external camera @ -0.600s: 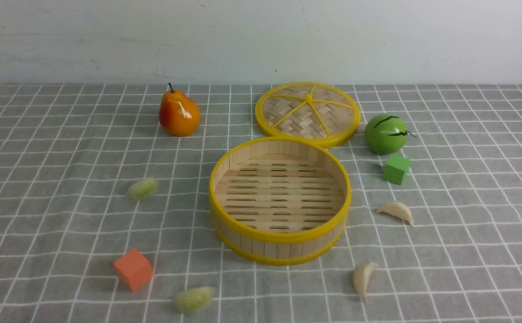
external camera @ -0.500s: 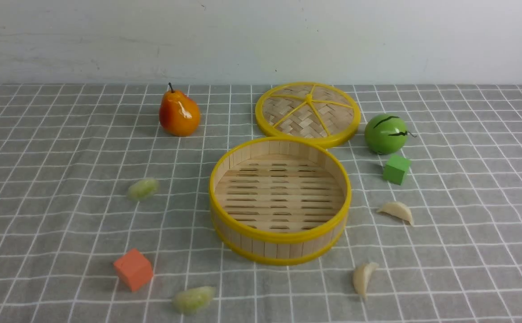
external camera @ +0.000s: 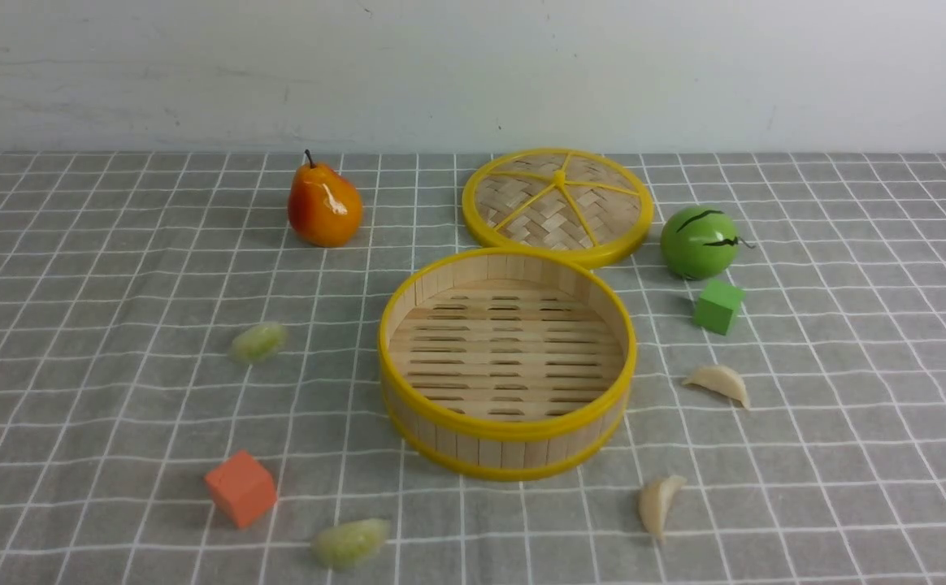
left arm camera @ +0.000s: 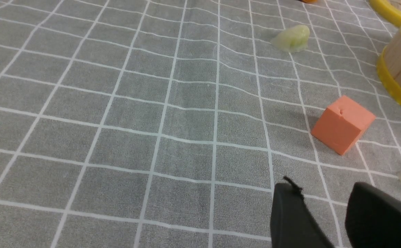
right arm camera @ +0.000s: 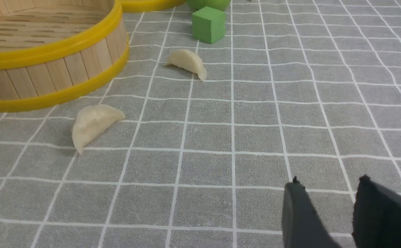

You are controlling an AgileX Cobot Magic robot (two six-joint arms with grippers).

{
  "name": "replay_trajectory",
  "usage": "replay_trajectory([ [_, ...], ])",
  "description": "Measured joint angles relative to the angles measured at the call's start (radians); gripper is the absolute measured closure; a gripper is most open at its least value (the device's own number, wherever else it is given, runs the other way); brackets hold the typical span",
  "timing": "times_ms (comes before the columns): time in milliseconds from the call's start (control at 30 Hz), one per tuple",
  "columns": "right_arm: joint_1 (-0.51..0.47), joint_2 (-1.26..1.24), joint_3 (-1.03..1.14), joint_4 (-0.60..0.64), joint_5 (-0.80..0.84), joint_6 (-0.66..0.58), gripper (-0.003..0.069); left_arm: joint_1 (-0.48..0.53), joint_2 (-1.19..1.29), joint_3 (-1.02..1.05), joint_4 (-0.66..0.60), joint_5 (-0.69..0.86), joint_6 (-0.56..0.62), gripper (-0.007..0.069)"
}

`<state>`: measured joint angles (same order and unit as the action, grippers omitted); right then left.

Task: Put the dumplings into the steamer on the table with the grey tablecloth.
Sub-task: 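Reach for and grasp a dumpling on the table with the left gripper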

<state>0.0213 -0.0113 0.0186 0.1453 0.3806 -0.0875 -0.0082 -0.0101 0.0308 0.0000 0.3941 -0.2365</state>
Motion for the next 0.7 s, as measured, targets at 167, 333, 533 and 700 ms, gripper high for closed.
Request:
replay_trajectory([
  [167, 0.0, 0.0, 0.0, 0.0, 0.0, 0.0, 0.0419, 0.0, 0.0, 0.0, 0.0, -0.001, 0.0, 0.0387],
  [333, 0.0, 0.0, 0.0, -0.003, 0.0, 0.0, 0.0419, 0.0, 0.0, 0.0, 0.0, -0.015, 0.0, 0.0387],
  [533, 0.0, 0.0, 0.008, -0.009, -0.077, 0.0, 0.0419, 0.0, 0.0, 0.0, 0.0, -0.153, 0.0, 0.0387],
  [700, 0.0, 0.0, 0.009, -0.007, -0.319, 0.0, 0.0419, 0.0, 0.0, 0.0, 0.0, -0.446, 0.0, 0.0387],
])
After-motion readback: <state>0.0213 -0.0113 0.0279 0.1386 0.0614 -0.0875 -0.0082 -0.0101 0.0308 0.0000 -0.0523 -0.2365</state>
